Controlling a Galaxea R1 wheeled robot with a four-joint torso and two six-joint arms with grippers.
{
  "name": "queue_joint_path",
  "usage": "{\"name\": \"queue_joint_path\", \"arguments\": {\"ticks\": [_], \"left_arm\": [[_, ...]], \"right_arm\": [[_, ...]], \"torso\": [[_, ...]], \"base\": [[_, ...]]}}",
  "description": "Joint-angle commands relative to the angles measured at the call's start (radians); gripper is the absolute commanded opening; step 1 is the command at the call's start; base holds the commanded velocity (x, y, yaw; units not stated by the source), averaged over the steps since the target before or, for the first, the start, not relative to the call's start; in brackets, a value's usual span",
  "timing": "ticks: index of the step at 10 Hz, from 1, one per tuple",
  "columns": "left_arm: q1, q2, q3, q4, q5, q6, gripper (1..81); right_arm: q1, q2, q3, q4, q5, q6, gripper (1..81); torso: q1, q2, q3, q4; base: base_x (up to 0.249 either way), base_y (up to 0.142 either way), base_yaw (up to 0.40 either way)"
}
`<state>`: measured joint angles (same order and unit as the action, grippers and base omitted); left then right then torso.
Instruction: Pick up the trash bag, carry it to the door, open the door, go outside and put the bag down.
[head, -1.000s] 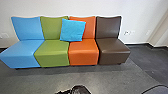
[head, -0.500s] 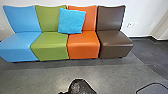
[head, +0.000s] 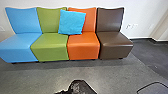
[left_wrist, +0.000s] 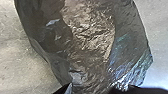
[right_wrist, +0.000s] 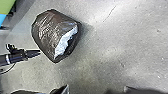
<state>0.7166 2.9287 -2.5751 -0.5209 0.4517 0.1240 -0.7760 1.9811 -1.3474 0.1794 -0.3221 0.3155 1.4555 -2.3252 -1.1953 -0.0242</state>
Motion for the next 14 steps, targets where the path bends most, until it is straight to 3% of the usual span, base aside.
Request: {"name": "queue_joint_path", "arguments": {"ticks": [1,4,5,7,10,13,14], "left_arm": [[-0.114,0.047,-0.066,-0.004,0.073,-0.007,81.1],[-0.11,0.047,-0.074,-0.002,0.073,-0.007,81.1],[-0.105,0.047,-0.074,-0.004,0.071,-0.007,81.1],[-0.095,0.046,-0.079,-0.005,0.067,-0.007,81.1],[-0.075,0.047,-0.105,-0.008,0.061,-0.006,81.1],[-0.051,0.05,-0.122,-0.008,0.01,-0.006,81.1],[-0.042,0.05,-0.122,-0.008,-0.007,-0.006,81.1]], "right_arm": [[0.083,-0.051,0.024,0.015,-0.054,0.002,81.1],[0.097,-0.043,0.024,0.015,-0.055,0.008,81.1],[0.102,-0.042,0.024,0.015,-0.055,0.008,81.1],[0.114,-0.037,0.027,0.015,-0.063,0.008,81.1],[0.111,-0.008,0.03,0.015,-0.063,0.01,81.1],[0.102,-0.008,0.028,0.015,-0.061,0.008,81.1],[0.102,-0.008,0.027,0.015,-0.063,0.008,81.1]], "torso": [[0.061,-0.095,-0.093,0.0],[0.119,-0.188,-0.153,0.0],[0.141,-0.224,-0.093,0.0],[0.175,-0.278,-0.133,0.0],[0.234,-0.373,-0.147,0.0],[0.284,-0.375,-0.147,0.0],[0.257,-0.345,-0.147,0.0]], "base": [[0.0,0.0,0.0],[0.0,0.0,0.0],[0.0,0.0,0.0],[0.0,0.0,0.0],[0.0,0.0,0.0],[0.0,0.0,0.0],[0.0,0.0,0.0]]}}
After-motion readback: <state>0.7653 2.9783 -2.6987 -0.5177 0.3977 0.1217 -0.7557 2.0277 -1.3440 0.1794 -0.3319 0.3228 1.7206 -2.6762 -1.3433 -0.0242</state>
